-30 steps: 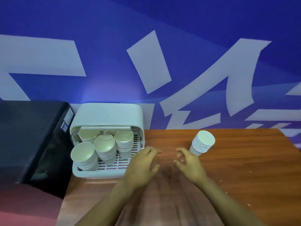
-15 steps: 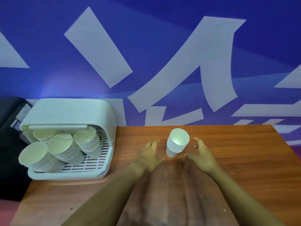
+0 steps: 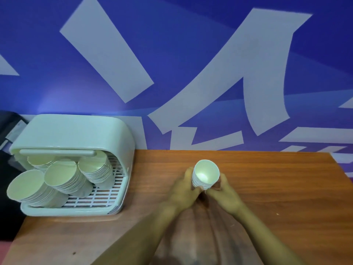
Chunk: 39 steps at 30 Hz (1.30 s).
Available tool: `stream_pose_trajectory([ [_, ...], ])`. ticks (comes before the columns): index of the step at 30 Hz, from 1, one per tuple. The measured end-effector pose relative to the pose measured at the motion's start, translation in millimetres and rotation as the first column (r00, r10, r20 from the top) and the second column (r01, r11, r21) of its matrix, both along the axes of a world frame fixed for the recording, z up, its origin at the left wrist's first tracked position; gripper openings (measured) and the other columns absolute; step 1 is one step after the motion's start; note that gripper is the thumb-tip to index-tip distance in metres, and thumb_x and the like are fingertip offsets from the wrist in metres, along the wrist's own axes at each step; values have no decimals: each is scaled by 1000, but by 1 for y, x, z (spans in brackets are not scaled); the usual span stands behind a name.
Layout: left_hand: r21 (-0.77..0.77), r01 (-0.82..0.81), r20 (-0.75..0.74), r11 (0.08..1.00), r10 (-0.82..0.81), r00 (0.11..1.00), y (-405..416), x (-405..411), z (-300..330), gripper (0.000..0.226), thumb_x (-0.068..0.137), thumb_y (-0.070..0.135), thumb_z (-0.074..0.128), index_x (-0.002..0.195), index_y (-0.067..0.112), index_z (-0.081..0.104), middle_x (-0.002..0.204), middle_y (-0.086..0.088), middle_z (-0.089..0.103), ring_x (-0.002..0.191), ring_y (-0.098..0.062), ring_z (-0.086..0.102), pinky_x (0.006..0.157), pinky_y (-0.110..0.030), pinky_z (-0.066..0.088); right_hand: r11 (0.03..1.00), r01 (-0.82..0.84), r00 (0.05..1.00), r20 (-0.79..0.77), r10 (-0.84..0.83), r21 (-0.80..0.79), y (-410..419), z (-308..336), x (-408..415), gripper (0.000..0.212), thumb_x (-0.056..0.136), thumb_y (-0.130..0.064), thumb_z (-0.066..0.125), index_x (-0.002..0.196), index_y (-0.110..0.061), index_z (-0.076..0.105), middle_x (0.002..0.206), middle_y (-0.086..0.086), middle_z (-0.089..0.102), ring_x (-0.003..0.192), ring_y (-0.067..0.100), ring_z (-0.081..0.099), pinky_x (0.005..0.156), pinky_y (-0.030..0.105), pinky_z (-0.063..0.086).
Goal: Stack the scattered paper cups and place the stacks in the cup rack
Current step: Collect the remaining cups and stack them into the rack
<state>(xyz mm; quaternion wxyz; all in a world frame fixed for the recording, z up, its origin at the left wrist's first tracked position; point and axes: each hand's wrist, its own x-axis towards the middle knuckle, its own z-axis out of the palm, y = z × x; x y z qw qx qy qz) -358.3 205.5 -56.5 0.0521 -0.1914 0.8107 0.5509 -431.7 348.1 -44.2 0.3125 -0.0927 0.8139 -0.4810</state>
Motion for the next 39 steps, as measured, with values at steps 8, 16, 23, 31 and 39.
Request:
stream_pose_trajectory([
  [8,-116,-115,-206,986,90,974,-50,84,33,57,81,28,64,129,45,39,126,17,52,120,-3,48,100,-34,45,990,-118,991,-75,112,-73,-53,54,73,57,77,-19,77,120,-28,40,114,-15,60,88,-8,61,67,6,44],
  [16,-195,-224,-309,955,157,938,-114,166,71,57,83,34,63,134,40,38,133,20,49,122,1,46,103,-28,41,972,-197,972,-152,177,-128,-121,87,144,61,78,-24,76,123,-32,36,110,-20,57,85,-1,66,70,10,47],
  [23,-242,-284,-270,928,216,938,-157,220,76,58,83,35,66,132,43,37,129,22,51,115,1,50,96,-25,44,959,-238,964,-157,214,-154,-172,87,192,60,79,-20,75,124,-29,36,111,-16,58,96,4,63,66,8,46],
  [31,-281,-193,-160,940,152,975,-187,237,73,58,87,34,62,135,42,32,124,29,47,112,6,47,89,-18,39,974,-224,969,-112,220,-20,-204,71,210,70,79,-20,73,136,-23,31,115,-6,56,92,6,58,72,13,47],
  [39,-269,-108,41,957,123,992,-195,232,53,61,85,26,59,140,30,33,137,8,51,121,-12,51,101,-30,42,973,-203,975,-72,212,112,-213,54,213,61,81,-12,65,135,-19,38,121,2,58,107,14,55,91,31,50],
])
